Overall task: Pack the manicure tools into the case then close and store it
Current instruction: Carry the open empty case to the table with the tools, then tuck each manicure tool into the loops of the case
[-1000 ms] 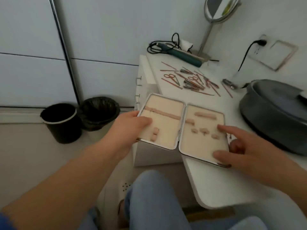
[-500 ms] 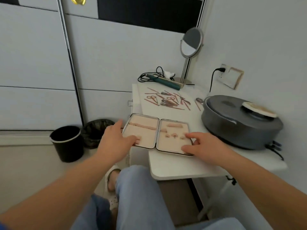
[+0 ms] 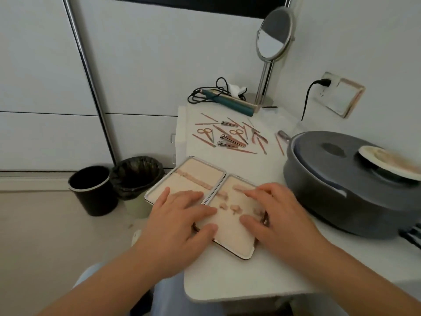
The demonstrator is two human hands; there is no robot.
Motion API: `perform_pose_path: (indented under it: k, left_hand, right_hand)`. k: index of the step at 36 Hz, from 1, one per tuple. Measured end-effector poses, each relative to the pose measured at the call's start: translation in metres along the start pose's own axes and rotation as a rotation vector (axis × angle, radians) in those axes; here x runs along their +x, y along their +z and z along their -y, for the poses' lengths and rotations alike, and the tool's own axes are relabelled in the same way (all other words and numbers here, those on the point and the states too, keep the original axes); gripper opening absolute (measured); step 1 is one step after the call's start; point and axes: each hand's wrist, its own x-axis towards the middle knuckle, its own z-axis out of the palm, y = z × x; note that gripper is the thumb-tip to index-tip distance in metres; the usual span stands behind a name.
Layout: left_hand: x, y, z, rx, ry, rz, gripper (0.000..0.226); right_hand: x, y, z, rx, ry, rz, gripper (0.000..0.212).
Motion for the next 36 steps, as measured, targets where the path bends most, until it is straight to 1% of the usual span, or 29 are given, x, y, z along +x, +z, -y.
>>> perform_pose_path:
  k: [4, 9, 11, 15, 17, 20, 21, 24, 26, 29, 33, 36]
  left_hand:
    - [0.013, -0.004, 0.005, -0.023, -0.013, 0.014, 0.056]
    - [0.023, -0.005, 0.007, -0.027, -0.035, -0.011, 0.051]
    - [0.022, -0.002, 0.005, -0.044, -0.06, -0.031, 0.049]
    - [0.023, 0.0, 0.001, 0.011, -0.071, 0.007, 0.039]
    - [0.026, 0.0, 0.003, 0.013, -0.066, 0.029, 0.037]
    - [0.03, 0.0, 0.008, -0.048, -0.018, 0.025, 0.036]
    - [0.031, 0.001, 0.011, -0.068, 0.006, 0.025, 0.037]
    - [0.039, -0.001, 0.022, -0.13, 0.093, 0.066, 0.04]
    - [0.048, -0.006, 0.03, -0.201, 0.131, 0.131, 0.039]
    - [0.06, -0.011, 0.039, -0.268, 0.17, 0.201, 0.039]
    - [0.071, -0.009, 0.046, -0.299, 0.224, 0.22, 0.033]
    - [0.079, -0.007, 0.049, -0.337, 0.237, 0.224, 0.028]
  right_hand:
    - [0.013, 0.006, -0.008, -0.027, -0.002, 0.057, 0.062]
    - [0.01, 0.013, -0.011, -0.029, -0.014, 0.038, 0.076]
    - [0.009, 0.013, -0.011, -0.003, -0.026, 0.019, 0.076]
    - [0.008, 0.012, -0.01, 0.061, -0.04, -0.065, 0.061]
    - [0.005, 0.01, -0.009, 0.059, -0.047, -0.072, 0.061]
    - [0.001, 0.006, -0.005, 0.061, -0.053, -0.078, 0.065]
    - [0.0, 0.005, -0.005, 0.065, -0.052, -0.074, 0.063]
    - [-0.002, 0.003, -0.005, 0.079, -0.048, -0.069, 0.048]
    - [-0.001, 0.003, -0.004, 0.113, -0.018, -0.11, 0.041]
    - [0.005, -0.002, -0.002, 0.213, 0.067, -0.179, 0.038]
    - [0.032, -0.007, 0.005, 0.273, 0.135, -0.182, 0.007]
    - [0.067, -0.003, 0.018, 0.387, 0.242, -0.228, 0.008]
